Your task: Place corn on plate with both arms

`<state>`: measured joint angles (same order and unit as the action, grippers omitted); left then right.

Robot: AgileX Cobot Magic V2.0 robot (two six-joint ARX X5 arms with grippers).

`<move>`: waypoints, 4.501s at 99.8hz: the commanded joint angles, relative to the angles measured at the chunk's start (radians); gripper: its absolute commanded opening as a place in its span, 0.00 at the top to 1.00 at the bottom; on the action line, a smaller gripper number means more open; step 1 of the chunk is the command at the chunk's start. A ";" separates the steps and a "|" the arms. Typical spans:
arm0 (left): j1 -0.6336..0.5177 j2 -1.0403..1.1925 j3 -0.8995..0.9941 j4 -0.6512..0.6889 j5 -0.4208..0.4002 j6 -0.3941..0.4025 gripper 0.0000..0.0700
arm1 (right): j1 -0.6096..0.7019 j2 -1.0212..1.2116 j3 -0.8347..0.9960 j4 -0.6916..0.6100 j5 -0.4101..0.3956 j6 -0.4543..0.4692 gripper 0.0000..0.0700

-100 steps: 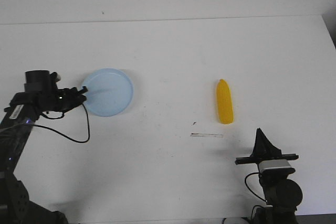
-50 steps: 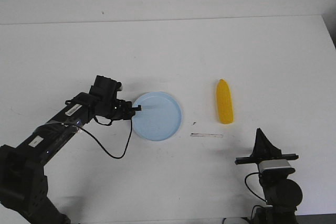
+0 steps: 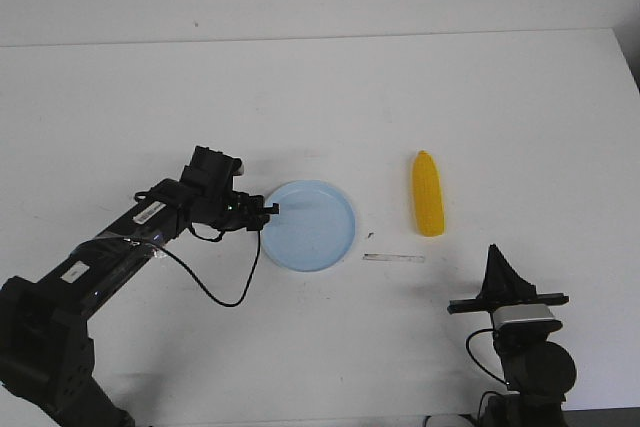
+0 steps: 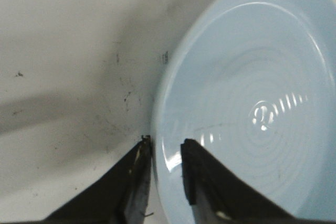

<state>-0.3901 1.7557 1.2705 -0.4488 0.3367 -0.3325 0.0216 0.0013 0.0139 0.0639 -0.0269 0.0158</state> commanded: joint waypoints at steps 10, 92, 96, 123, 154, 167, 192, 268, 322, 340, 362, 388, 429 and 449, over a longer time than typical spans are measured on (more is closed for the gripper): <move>-0.003 -0.024 0.013 0.005 -0.002 0.008 0.70 | 0.002 0.000 -0.001 0.011 0.000 0.013 0.99; 0.340 -0.797 -0.605 0.702 -0.181 0.377 1.00 | 0.002 0.000 -0.001 0.011 0.001 0.013 0.99; 0.364 -0.843 -0.637 0.715 -0.190 0.377 1.00 | 0.002 0.000 -0.001 0.011 0.001 0.013 0.99; 0.463 -1.151 -0.841 0.741 -0.237 0.348 1.00 | 0.002 0.000 -0.001 0.011 0.001 0.013 0.99; 0.466 -1.448 -0.979 0.658 -0.333 0.316 1.00 | 0.002 0.000 -0.001 0.011 0.001 0.013 0.99; 0.466 -1.518 -0.979 0.623 -0.334 0.316 1.00 | 0.002 0.000 -0.001 0.011 0.001 0.013 0.99; 0.466 -1.593 -0.978 0.623 -0.334 0.316 1.00 | 0.002 0.000 -0.001 0.011 0.001 0.013 0.99; 0.466 -1.600 -0.978 0.623 -0.334 0.316 1.00 | 0.002 0.000 -0.001 0.011 0.004 0.008 0.99; 0.466 -1.600 -0.978 0.622 -0.334 0.316 1.00 | 0.051 0.298 0.270 -0.098 0.087 -0.040 0.99; 0.466 -1.600 -0.978 0.622 -0.334 0.316 1.00 | 0.090 0.554 0.412 -0.095 0.087 -0.040 0.99; 0.466 -1.600 -0.978 0.622 -0.334 0.316 1.00 | 0.179 0.885 0.608 -0.095 0.087 -0.006 0.99; 0.466 -1.600 -0.978 0.622 -0.334 0.316 1.00 | 0.222 1.170 0.858 -0.269 0.087 0.057 0.99; 0.466 -1.600 -0.978 0.622 -0.334 0.316 1.00 | 0.221 1.554 1.345 -0.829 0.080 0.211 0.99; 0.466 -1.600 -0.978 0.622 -0.334 0.316 1.00 | 0.207 1.706 1.474 -0.922 0.079 0.301 0.62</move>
<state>0.0742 0.1604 0.2878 0.1577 0.0044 -0.0139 0.2325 1.6604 1.4567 -0.8482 0.0528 0.2630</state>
